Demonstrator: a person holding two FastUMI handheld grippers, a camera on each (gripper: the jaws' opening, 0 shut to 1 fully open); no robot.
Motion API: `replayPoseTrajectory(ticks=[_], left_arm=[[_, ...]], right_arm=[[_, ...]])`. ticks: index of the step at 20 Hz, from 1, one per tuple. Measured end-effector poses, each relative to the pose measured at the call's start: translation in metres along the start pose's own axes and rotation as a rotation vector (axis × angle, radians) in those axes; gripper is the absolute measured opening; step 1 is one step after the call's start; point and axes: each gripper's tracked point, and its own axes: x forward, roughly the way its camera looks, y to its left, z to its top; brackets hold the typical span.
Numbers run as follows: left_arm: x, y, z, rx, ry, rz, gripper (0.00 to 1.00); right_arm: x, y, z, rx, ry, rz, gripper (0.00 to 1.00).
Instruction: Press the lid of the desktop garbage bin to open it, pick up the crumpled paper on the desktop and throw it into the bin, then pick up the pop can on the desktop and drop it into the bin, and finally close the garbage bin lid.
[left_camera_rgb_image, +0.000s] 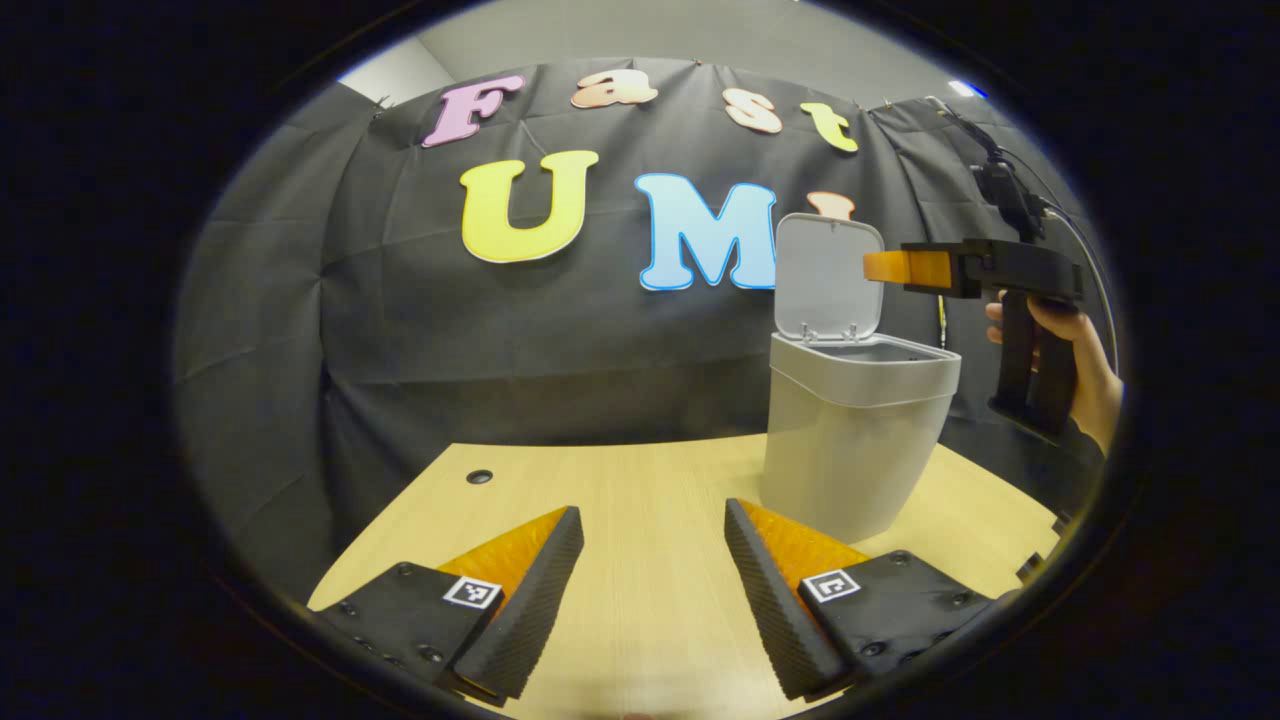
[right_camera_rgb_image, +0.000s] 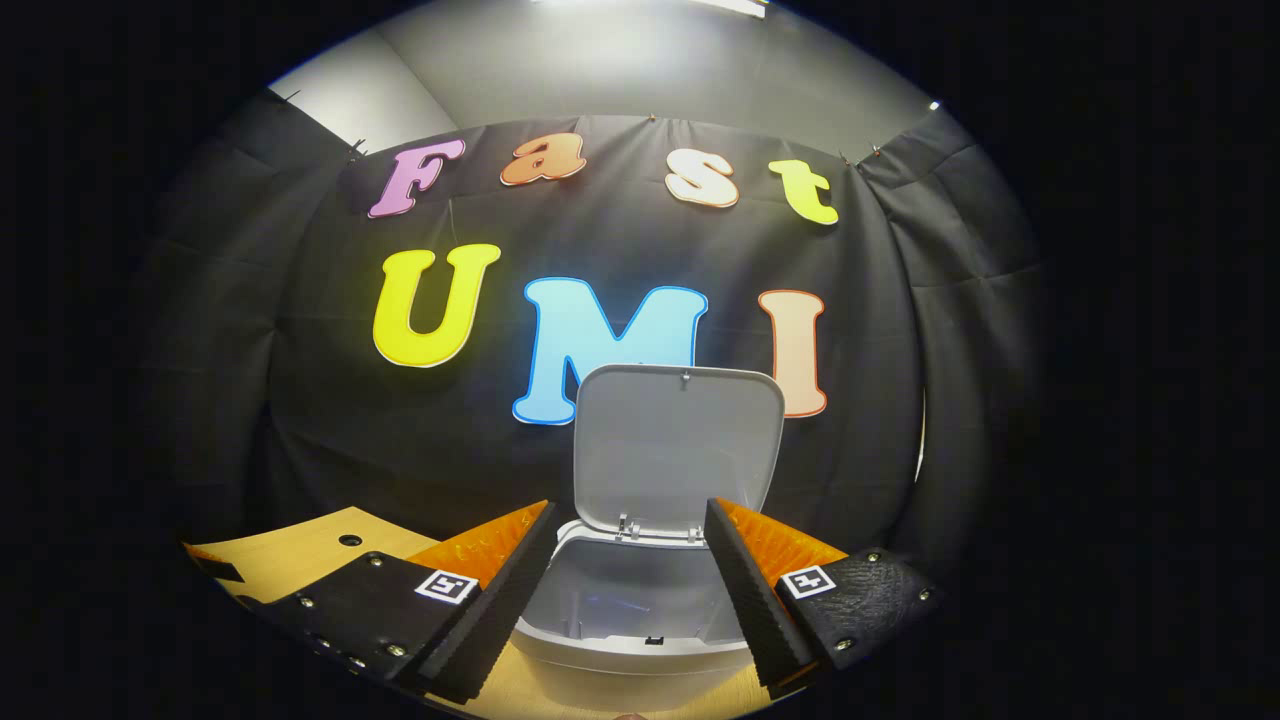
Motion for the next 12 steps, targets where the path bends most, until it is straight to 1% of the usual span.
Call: replayPoseTrajectory(ticks=[1, 2, 3, 4, 9, 12], left_arm=[[-0.001, 0.000, 0.000, -0.001, 0.000, 0.000, 0.94], [-0.001, 0.000, 0.000, -0.002, 0.000, -0.001, 1.00], [-0.001, 0.000, 0.000, -0.003, 0.000, -0.002, 1.00], [-0.003, 0.001, 0.001, -0.004, 0.000, -0.005, 0.94], [-0.004, 0.009, 0.007, 0.013, -0.018, -0.022, 0.94], [-0.004, 0.015, 0.010, 0.015, -0.028, -0.038, 0.94]], right_arm=[[0.000, 0.000, 0.003, 0.000, -0.002, -0.001, 0.94], [0.000, 0.000, 0.005, -0.002, -0.004, -0.004, 0.94], [0.000, 0.000, 0.008, -0.005, -0.005, -0.007, 0.94], [0.001, 0.000, 0.010, -0.006, -0.006, -0.011, 0.94], [0.000, 0.003, 0.018, -0.010, -0.003, -0.034, 0.94], [-0.003, 0.004, 0.025, -0.005, 0.008, -0.061, 0.94]])
